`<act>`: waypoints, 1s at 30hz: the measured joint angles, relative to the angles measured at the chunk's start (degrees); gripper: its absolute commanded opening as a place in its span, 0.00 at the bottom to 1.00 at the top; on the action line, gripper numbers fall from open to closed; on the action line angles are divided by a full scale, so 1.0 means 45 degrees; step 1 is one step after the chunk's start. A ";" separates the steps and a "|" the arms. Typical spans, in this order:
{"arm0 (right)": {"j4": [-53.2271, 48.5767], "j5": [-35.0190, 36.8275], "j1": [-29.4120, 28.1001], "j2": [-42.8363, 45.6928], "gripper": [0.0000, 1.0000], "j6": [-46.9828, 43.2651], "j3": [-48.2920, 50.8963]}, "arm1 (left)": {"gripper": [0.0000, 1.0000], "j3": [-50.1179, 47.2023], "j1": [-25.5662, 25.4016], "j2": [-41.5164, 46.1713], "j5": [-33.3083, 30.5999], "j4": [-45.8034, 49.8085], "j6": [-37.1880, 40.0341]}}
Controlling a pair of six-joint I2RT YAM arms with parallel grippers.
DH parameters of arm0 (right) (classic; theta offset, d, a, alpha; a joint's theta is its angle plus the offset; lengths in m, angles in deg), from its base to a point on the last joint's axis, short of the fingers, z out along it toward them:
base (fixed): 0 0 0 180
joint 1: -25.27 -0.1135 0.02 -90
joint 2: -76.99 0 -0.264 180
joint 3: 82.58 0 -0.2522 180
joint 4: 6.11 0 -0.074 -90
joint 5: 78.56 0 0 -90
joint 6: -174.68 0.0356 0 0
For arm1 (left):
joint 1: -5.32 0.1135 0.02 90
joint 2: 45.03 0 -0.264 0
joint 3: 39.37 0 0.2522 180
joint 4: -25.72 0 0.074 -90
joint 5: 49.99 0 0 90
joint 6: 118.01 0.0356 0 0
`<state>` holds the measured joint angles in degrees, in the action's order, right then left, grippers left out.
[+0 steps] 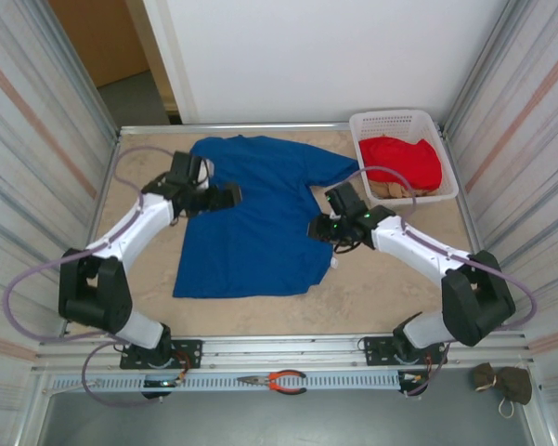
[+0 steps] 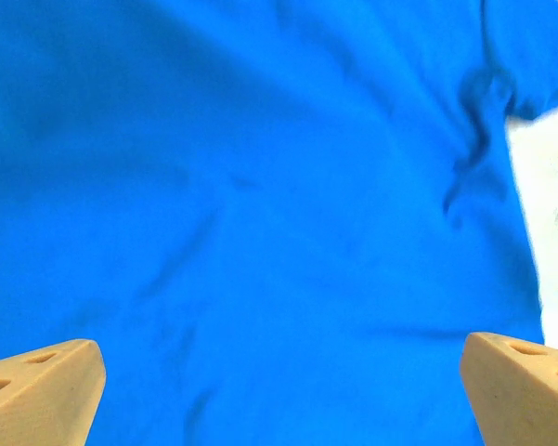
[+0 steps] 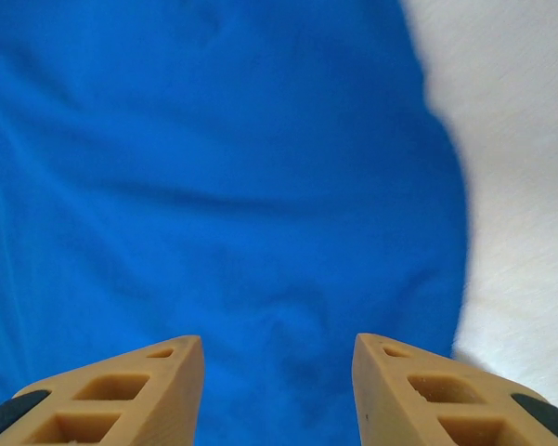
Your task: Fold the inside-out t-shirt
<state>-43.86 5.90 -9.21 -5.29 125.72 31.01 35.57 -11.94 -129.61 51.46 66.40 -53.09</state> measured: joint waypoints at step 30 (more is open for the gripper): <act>-0.1404 0.1588 -0.0267 0.2905 0.59 0.0826 0.2244 | 0.99 -0.2322 -0.2409 0.1836 -0.0141 0.0039 -0.1005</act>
<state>-50.18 13.04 -10.41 7.78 129.44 41.11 25.13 -22.78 -121.34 50.82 66.57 -57.62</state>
